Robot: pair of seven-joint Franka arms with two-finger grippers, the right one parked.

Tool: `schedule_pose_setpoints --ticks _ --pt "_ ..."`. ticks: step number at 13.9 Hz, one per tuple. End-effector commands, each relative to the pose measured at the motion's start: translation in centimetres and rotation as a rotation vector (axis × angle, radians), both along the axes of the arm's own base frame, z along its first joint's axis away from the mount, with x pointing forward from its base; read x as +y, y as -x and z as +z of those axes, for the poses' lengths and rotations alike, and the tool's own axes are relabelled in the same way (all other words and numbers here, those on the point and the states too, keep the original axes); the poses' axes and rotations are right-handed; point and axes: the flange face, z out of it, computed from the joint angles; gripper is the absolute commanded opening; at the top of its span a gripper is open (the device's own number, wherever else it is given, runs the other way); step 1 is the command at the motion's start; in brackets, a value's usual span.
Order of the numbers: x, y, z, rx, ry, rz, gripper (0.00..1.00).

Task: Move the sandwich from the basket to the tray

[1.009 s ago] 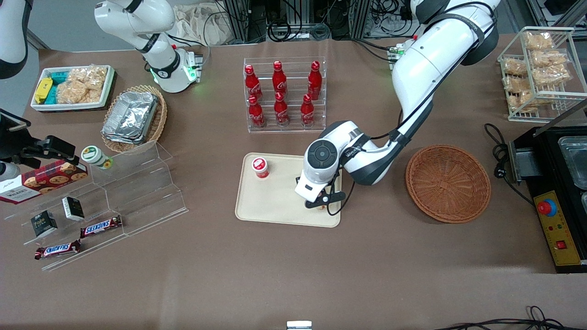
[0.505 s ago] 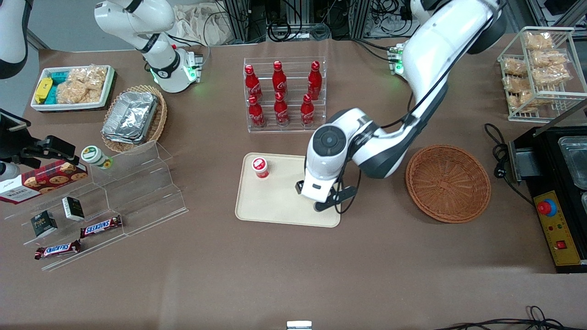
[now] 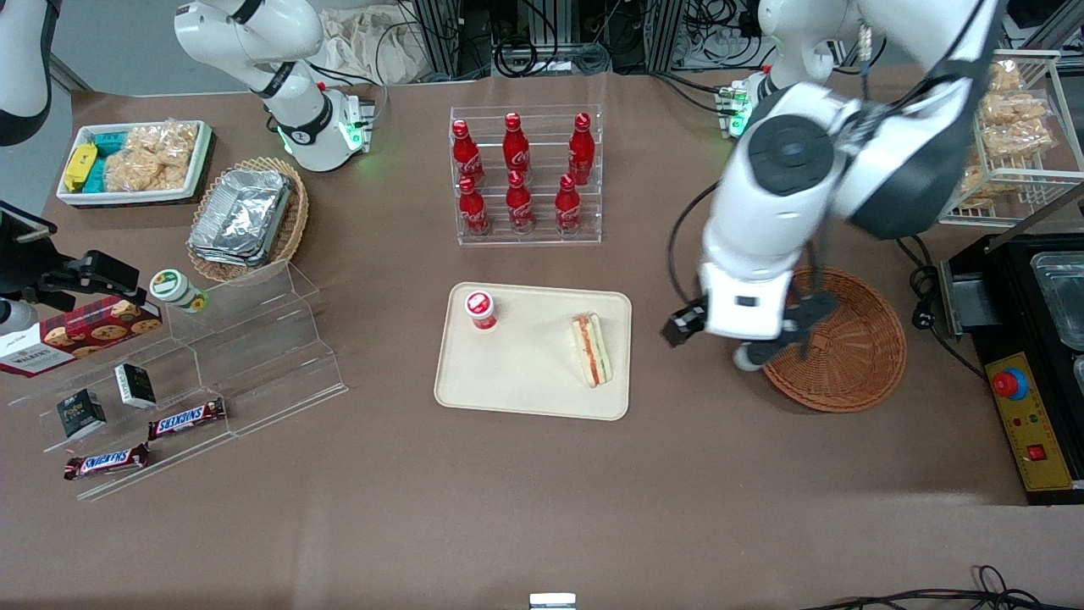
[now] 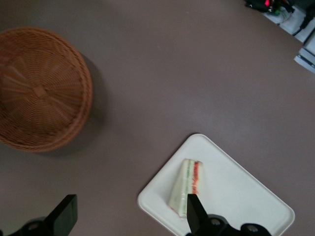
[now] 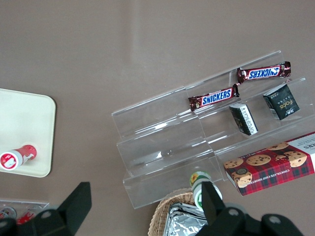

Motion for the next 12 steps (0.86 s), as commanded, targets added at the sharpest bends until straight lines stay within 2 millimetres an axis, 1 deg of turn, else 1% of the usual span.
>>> schedule_pose_setpoints --ticks 1,2,5,6,7,10,12 --pt "5.7 0.5 2.4 0.041 0.013 -0.053 1.0" --pt "7.5 0.4 2.8 0.05 0.014 -0.079 1.0" --pt "13.3 -0.5 3.2 0.072 0.022 -0.184 1.0" --pt "14.1 -0.2 3.6 0.083 0.025 -0.241 1.0" --pt "16.9 -0.4 3.8 0.1 0.023 -0.261 1.0" --pt "22.1 0.3 5.3 0.102 0.047 -0.342 1.0" --pt "24.9 1.5 6.0 0.103 0.058 -0.423 1.0"
